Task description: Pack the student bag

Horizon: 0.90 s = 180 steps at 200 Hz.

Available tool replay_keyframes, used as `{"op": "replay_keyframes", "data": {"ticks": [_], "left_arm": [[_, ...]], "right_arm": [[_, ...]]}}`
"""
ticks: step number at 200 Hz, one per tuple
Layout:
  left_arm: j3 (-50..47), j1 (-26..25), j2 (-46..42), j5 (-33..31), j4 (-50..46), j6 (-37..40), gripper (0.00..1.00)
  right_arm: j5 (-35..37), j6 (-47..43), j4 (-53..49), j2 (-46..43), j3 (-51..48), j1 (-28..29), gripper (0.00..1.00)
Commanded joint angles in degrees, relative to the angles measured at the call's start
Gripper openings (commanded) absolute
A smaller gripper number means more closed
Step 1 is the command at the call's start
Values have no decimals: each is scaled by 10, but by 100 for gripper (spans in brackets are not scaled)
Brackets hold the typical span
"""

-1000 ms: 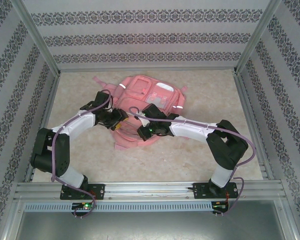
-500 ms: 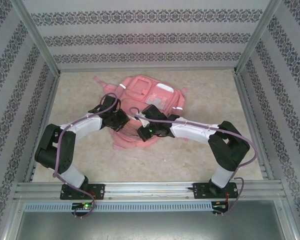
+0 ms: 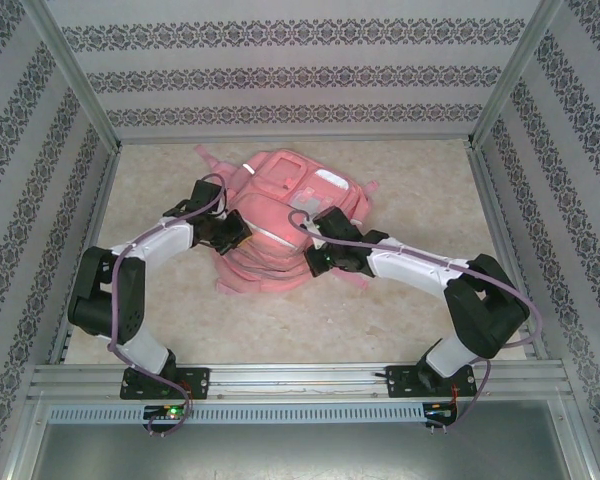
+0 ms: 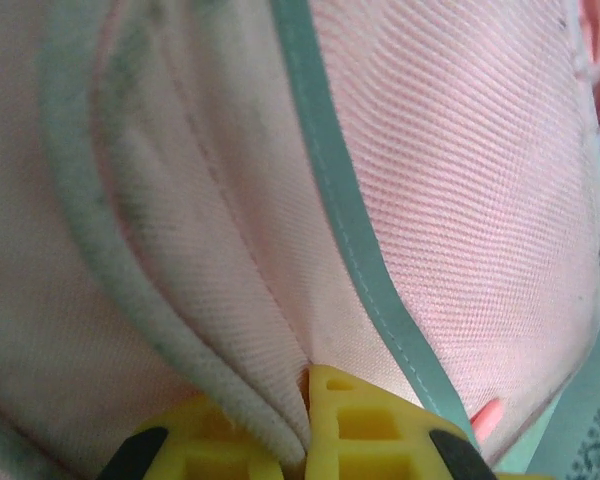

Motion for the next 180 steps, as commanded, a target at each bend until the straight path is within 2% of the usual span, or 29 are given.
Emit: {"op": "replay_keyframes", "data": {"ticks": [1, 32, 54, 63, 68, 72, 76, 93, 120, 156, 180], "left_arm": [[52, 11, 42, 69, -79, 139, 0], [154, 12, 96, 29, -206, 289, 0], [207, 27, 132, 23, -201, 304, 1], [225, 37, 147, 24, -186, 288, 10], [235, 43, 154, 26, -178, 277, 21], [244, 48, 159, 28, -172, 268, 33], [253, 51, 164, 31, -170, 260, 40], [274, 58, 165, 50, -158, 229, 45], [211, 55, 112, 77, -126, 176, 46], [60, 34, 26, 41, -106, 154, 52], [14, 16, 2, 32, -53, 95, 53]], "right_arm": [[36, -12, -49, -21, -15, -21, 0], [-15, -34, -38, -21, -3, 1, 0], [-30, -37, -38, -3, 18, 30, 0], [-35, -34, -37, 6, 28, 41, 0], [-39, -32, -36, 11, 34, 47, 0], [-41, -30, -34, 15, 38, 51, 0], [-43, -29, -33, 20, 42, 56, 0], [-54, -21, -23, 41, 58, 70, 0], [-58, -17, -21, 68, 82, 86, 0], [-59, -8, -11, 70, 83, 93, 0], [-66, -5, -7, 67, 78, 93, 0]]}}
